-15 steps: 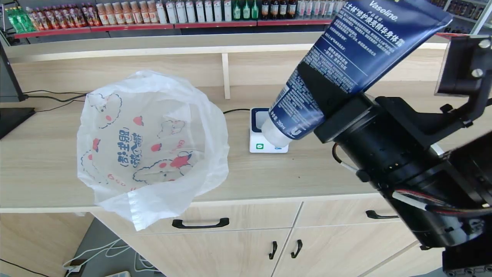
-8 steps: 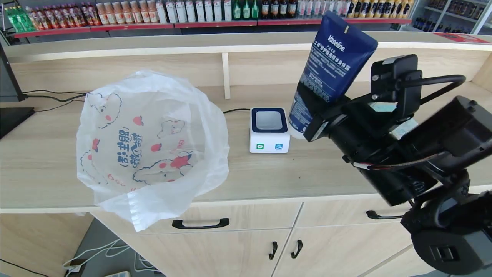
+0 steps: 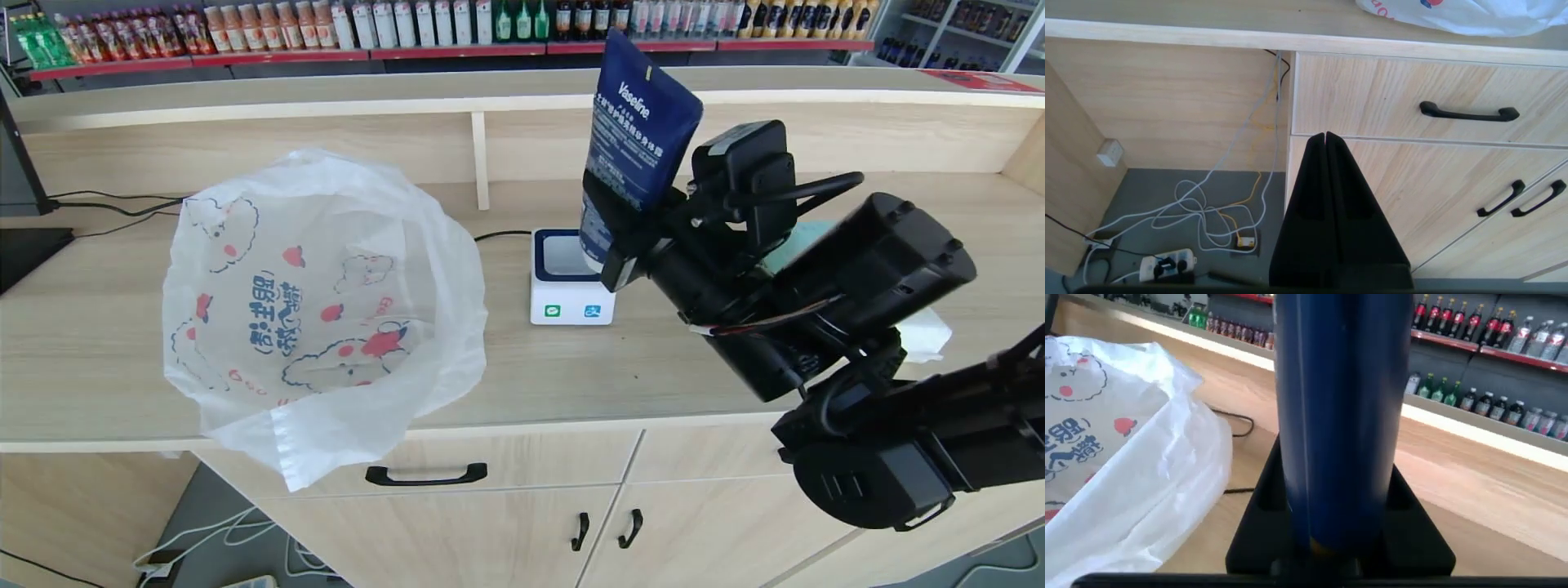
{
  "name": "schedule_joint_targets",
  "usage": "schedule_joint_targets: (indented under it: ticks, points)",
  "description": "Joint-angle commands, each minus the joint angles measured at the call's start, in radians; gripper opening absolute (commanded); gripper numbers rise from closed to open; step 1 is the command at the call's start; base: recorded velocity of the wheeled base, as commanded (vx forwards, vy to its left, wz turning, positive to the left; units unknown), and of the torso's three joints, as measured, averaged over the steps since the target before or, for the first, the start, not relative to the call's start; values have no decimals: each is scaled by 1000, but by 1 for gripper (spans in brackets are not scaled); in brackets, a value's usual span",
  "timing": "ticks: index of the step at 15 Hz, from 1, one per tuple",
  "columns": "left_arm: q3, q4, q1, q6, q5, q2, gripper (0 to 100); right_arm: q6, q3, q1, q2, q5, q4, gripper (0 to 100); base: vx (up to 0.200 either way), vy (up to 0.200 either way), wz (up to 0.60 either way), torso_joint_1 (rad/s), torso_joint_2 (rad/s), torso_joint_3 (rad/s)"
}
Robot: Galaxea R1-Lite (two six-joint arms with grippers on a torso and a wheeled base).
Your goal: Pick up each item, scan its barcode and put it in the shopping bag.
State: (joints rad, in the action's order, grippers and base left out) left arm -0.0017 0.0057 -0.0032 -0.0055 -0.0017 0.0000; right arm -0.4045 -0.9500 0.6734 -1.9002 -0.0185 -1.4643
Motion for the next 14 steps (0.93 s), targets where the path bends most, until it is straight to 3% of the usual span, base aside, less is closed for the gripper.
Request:
schedule_joint_targets:
  ticks: [1,5,9,14]
  points:
    - [0,0,0,-1,0,0,0,-70,-6,-3,-10,78,36,0,0,0,0,0,0,0]
    - [0,0,0,1,0,0,0,-165,-38,-6,-13,144,90,0,0,0,0,0,0,0]
    - [0,0,0,1,0,0,0,-341,-142,-112,-11,331,217,0,0,0,0,0,0,0]
    - [0,0,0,1,0,0,0,-516,-177,-190,-31,471,321,0,0,0,0,0,0,0]
